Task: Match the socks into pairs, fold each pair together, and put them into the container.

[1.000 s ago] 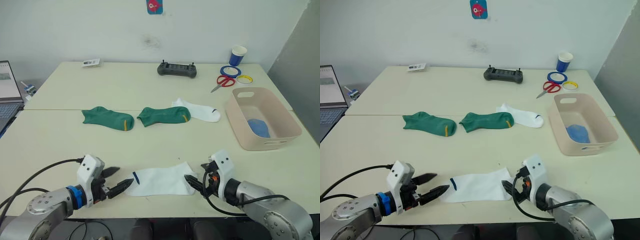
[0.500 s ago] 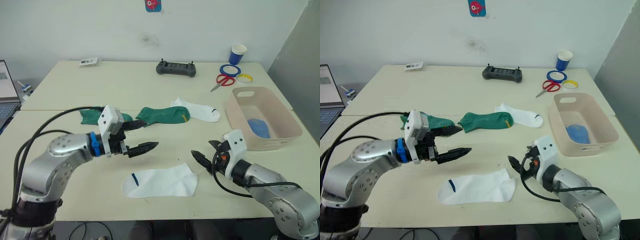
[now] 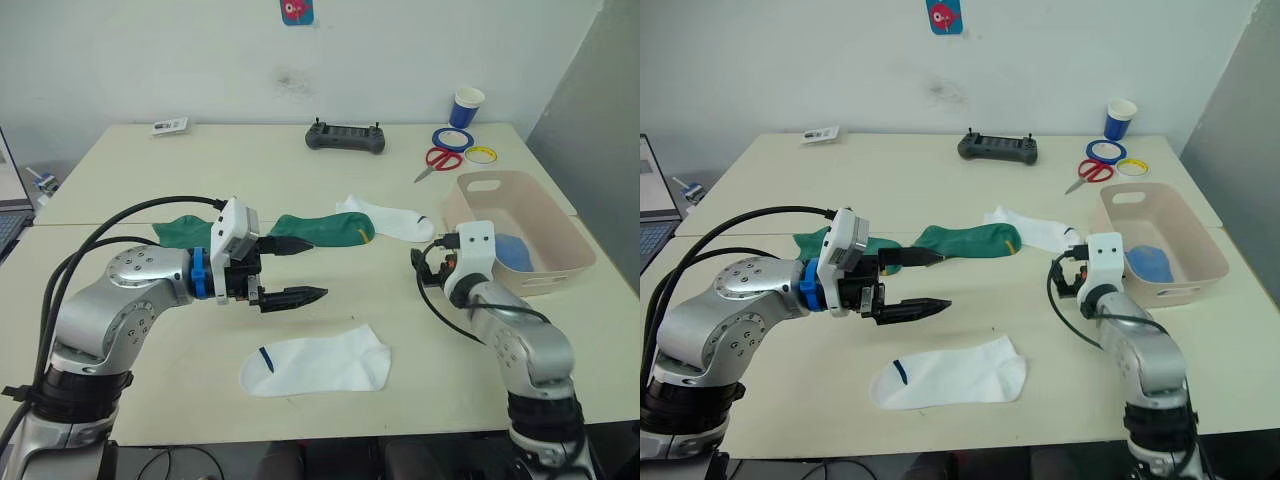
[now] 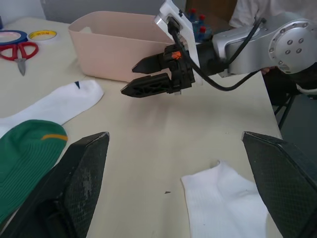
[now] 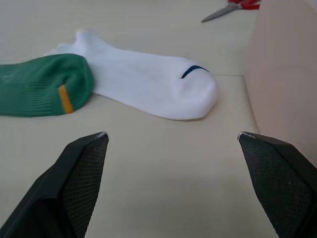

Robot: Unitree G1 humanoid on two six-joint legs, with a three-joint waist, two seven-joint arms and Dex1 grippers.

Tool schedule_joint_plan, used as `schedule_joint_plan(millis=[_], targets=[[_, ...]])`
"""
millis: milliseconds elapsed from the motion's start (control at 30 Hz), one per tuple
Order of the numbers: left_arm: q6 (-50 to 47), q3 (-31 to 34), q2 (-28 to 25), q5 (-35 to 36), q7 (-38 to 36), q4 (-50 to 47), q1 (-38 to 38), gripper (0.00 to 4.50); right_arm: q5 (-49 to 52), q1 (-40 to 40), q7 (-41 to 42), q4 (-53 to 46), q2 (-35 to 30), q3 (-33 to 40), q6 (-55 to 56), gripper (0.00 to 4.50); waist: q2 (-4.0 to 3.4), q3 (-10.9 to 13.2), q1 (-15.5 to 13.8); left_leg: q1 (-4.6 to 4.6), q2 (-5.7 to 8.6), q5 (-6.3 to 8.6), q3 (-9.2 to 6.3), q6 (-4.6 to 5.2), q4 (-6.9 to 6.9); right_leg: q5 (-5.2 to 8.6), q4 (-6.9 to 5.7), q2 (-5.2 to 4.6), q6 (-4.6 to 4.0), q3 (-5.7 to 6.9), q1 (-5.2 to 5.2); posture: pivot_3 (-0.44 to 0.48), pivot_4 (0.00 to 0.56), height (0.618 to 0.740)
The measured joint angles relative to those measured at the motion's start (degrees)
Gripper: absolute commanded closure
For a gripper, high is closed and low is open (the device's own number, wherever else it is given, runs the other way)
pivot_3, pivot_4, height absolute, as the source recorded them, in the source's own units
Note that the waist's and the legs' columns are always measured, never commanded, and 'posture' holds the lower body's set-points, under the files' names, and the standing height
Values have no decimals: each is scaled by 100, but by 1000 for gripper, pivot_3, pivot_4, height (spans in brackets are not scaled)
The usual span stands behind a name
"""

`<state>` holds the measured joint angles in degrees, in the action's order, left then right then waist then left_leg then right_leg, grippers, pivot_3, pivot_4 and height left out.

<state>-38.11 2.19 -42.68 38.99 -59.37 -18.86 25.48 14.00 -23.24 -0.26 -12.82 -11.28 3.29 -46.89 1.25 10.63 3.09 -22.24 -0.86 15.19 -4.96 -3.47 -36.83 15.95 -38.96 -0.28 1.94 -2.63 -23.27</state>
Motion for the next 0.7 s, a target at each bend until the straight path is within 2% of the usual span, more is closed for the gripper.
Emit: schedule_joint_plan(millis=[167,567,633,700], targets=[[15,-54,27,-105,31,73,83,24,-203,-729,-154,1431,285,205,794,0,-1,0,15,0,0,0,0,0,1,-16,-2,1,-27,0,0,0,150,740],[123,-70,30,-240,58,125,119,24,-604,-1719,-135,3968,402,340,2170,0,-3,1,20,1,0,0,0,1,1,-19,-5,0,-32,2,0,0,150,740],[123,-74,31,-251,57,124,120,0,-619,-1843,-128,4300,401,363,2346,369,-3,2,21,1,0,0,0,1,1,-19,-4,0,-32,1,0,0,150,740],[122,-78,32,-271,79,123,120,0,-624,-1912,-124,4504,399,400,2515,956,-3,1,21,1,0,0,0,1,1,-19,-4,0,-32,1,0,0,150,740]])
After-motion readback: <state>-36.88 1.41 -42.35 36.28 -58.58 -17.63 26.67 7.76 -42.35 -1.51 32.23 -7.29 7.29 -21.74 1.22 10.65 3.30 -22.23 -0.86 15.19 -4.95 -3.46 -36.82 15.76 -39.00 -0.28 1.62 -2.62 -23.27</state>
